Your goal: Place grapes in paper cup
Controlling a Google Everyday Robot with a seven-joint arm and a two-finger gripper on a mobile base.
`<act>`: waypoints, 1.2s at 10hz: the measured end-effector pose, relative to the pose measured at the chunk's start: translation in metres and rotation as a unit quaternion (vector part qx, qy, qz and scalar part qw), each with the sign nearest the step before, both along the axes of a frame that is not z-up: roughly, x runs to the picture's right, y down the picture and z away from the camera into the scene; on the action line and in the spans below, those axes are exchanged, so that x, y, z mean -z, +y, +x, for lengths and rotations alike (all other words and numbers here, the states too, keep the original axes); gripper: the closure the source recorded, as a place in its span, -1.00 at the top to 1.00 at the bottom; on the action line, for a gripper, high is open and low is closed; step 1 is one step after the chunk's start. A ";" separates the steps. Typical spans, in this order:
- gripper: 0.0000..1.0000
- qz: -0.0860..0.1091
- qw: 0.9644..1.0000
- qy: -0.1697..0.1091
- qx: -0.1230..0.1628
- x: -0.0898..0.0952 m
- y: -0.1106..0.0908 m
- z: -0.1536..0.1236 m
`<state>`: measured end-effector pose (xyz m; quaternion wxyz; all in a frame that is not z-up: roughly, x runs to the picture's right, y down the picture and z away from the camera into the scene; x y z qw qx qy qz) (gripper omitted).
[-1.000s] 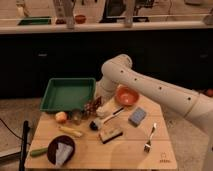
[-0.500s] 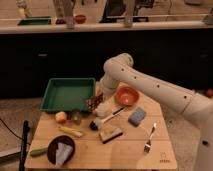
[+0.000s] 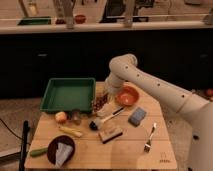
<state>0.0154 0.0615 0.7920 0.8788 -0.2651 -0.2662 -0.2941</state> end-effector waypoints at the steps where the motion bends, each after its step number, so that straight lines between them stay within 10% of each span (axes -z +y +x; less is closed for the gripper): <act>1: -0.92 -0.007 1.000 -0.005 0.000 -0.001 0.001 0.000; 12: -0.92 -0.047 0.998 -0.039 -0.001 -0.004 0.008 -0.009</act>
